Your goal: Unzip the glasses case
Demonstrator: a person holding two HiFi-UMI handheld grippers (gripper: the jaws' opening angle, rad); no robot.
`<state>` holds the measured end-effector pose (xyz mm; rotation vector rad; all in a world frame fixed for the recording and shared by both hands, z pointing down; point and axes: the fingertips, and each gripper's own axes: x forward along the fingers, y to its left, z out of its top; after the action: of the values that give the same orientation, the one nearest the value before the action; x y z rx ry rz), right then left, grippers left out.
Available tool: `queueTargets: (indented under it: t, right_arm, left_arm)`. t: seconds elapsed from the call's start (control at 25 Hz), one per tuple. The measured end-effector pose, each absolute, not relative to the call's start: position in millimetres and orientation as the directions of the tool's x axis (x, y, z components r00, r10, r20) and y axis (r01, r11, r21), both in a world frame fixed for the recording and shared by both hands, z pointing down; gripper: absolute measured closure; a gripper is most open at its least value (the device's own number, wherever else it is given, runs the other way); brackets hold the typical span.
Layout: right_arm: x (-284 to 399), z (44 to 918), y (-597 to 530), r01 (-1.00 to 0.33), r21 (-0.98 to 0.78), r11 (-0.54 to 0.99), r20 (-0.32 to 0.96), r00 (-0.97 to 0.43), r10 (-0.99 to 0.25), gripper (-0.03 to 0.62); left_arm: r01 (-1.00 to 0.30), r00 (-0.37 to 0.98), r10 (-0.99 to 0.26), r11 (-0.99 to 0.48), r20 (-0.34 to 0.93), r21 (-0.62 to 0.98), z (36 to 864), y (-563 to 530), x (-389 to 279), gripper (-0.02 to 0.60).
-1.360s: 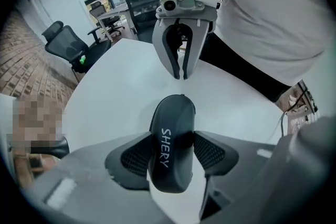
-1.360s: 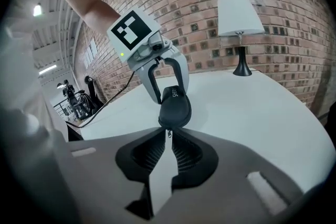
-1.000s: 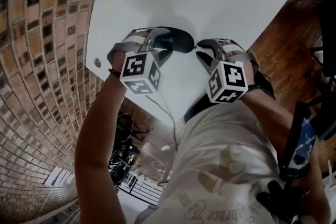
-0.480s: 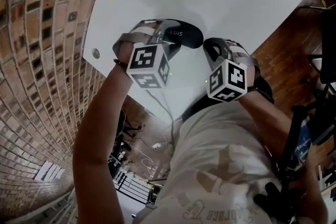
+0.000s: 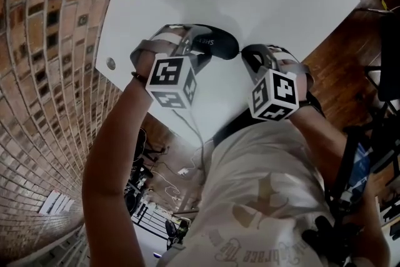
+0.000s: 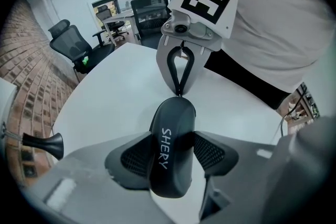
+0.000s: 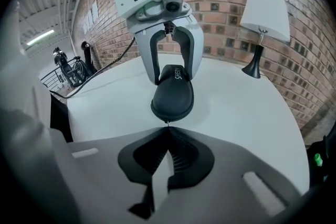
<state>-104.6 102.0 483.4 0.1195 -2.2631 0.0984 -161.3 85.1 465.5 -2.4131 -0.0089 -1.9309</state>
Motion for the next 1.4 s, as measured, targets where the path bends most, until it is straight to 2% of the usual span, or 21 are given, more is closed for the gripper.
queueTargets:
  t: [0.24,0.4,0.56,0.68,0.92,1.24,1.4]
  right_arm:
    - [-104,483,92,-0.068,0.018,0.998,0.779,-0.624,-0.057,0.588]
    - [-104,482,89,0.016,0.043,0.999,0.786,-0.618,-0.024,0.588]
    - [-94,480,110,0.144,0.026,0.989,0.801,-0.595,0.065,0.588]
    - [-87,481,121,0.18,0.011,0.984,0.807,-0.583,0.098,0.588]
    - [-86,478,99,0.186,0.041,0.982,0.811,-0.58,0.076,0.588]
    - [-97,475,80,0.302,0.079,0.95,0.803,-0.584,0.119,0.588]
    - [-106,473,70,0.366,0.091,0.926,0.799,-0.581,0.151,0.588]
  left_arm:
    - [0.072,0.231,-0.03,-0.996,0.972,-0.048,465,87,-162,0.325]
    - [0.115,0.244,-0.028,-0.992,0.969,-0.058,465,87,-160,0.327]
    - [0.25,0.235,-0.031,-0.964,0.972,-0.091,464,94,-148,0.327]
    - [0.329,0.215,-0.031,-0.939,0.976,-0.102,464,100,-138,0.327]
    - [0.364,0.206,-0.03,-0.925,0.978,-0.105,463,101,-135,0.331]
    - [0.413,0.193,-0.048,-0.902,0.98,-0.126,460,100,-130,0.331]
    - [0.445,0.159,0.004,-0.893,0.987,-0.068,459,107,-133,0.331]
